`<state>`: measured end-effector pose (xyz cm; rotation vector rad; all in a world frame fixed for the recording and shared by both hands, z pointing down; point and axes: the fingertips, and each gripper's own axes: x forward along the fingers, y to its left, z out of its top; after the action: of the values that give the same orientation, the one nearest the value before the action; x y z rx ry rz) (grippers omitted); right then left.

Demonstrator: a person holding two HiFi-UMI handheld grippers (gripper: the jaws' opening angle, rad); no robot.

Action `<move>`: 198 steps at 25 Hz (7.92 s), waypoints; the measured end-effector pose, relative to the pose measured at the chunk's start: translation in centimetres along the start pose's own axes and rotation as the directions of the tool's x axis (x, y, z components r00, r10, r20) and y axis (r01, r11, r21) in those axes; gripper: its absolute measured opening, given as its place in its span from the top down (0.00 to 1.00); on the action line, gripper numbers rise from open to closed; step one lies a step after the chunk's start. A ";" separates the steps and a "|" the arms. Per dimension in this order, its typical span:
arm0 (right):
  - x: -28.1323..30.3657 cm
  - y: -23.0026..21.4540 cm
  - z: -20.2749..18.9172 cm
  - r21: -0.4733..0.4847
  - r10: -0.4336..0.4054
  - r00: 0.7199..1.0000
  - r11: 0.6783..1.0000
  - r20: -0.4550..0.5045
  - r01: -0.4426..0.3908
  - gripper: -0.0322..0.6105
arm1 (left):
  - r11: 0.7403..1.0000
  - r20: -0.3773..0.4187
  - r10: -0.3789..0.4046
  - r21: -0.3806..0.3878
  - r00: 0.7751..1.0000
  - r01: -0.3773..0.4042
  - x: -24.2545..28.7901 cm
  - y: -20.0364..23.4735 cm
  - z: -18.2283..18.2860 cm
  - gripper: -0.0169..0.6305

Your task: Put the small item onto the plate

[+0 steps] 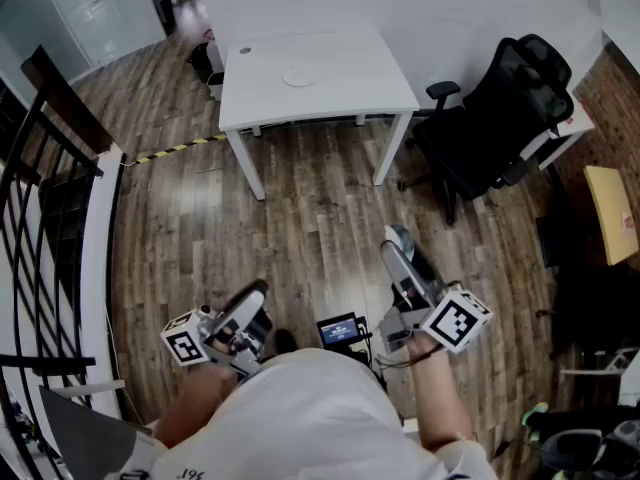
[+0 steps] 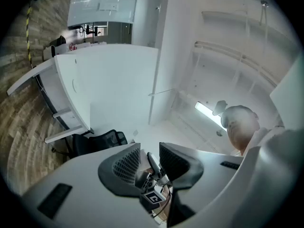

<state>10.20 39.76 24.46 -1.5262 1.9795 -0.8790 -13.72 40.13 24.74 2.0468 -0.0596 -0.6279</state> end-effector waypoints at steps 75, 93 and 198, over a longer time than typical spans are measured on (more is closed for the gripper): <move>-0.2 -9.8 2.6 0.109 0.024 0.992 0.994 -0.127 -0.010 0.45 | 0.998 0.016 0.070 -0.006 0.997 -0.070 8.6 5.1 -5.7 0.81; 1.9 -12.0 2.1 0.145 0.033 0.985 0.989 -0.170 -0.008 0.45 | 0.995 0.036 0.102 -0.009 0.994 -0.101 9.8 7.0 -5.1 0.81; 65.5 -26.3 6.9 -0.024 -0.052 0.888 0.999 -0.456 0.045 0.45 | 0.972 0.044 0.230 0.041 0.972 -0.231 25.0 42.5 41.4 0.81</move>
<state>15.44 -29.33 39.67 -1.4786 2.2756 -1.3522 -2.17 -22.73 32.32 2.0342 -0.3330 -0.5242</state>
